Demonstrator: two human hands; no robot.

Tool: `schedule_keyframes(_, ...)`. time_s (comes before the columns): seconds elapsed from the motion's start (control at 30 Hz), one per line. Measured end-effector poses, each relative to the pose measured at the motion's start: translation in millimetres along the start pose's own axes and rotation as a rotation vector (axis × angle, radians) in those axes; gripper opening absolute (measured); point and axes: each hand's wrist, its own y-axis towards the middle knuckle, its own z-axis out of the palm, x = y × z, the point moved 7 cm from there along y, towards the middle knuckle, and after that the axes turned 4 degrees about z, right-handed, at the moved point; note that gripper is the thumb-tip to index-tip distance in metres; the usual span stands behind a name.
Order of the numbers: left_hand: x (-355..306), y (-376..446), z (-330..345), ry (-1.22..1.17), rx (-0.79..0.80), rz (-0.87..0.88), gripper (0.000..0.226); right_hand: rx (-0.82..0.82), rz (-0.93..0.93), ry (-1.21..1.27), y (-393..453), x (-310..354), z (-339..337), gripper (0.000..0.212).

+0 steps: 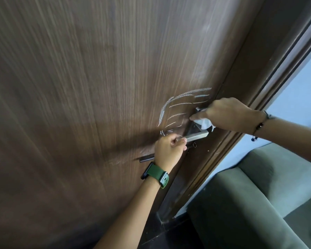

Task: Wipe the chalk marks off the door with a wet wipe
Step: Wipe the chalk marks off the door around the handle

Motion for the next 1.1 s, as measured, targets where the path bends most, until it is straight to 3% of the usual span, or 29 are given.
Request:
schedule_keyframes(0.1,-1.2,0.4,-0.3,0.033,0.018,-0.003,0.013,-0.137,0.149,0.215,-13.1,-8.1,-0.3,0.051)
schedule_keyframes(0.23,-4.2,0.3,0.1,0.072,0.035,0.019,0.013,-0.405,0.387,0.557,-30.0,-10.2,10.7,0.024)
schedule_keyframes(0.37,-6.1,-0.3,0.4,0.071,0.031,0.023,0.014,-0.576,0.584,0.697,-33.8,-5.0,21.1,0.006)
schedule_keyframes(0.47,-4.6,-0.5,-0.4,0.074,0.026,0.008,0.023,-0.538,0.637,0.681,-27.7,9.7,30.6,0.008)
schedule_keyframes(0.57,-6.1,-0.9,0.3,0.077,0.028,0.008,0.023,-0.437,0.719,0.706,-24.3,14.2,42.7,0.010)
schedule_keyframes(0.73,-11.4,-0.7,-0.5,0.153,0.052,0.015,0.019,-0.403,0.843,0.802,-26.8,0.9,50.1,0.010)
schedule_keyframes(0.83,-14.6,-0.9,-1.4,0.209,0.050,0.027,0.023,-0.481,0.961,0.894,-48.7,6.1,67.0,0.015)
schedule_keyframes(1.0,-15.1,-1.9,-0.9,0.255,0.047,0.040,0.019,-0.666,1.092,1.366,-68.3,26.6,100.4,0.021)
schedule_keyframes(1.1,-15.2,-1.3,-0.6,0.270,0.047,0.038,0.017,-0.742,1.110,1.528,-60.3,37.2,111.9,0.023)
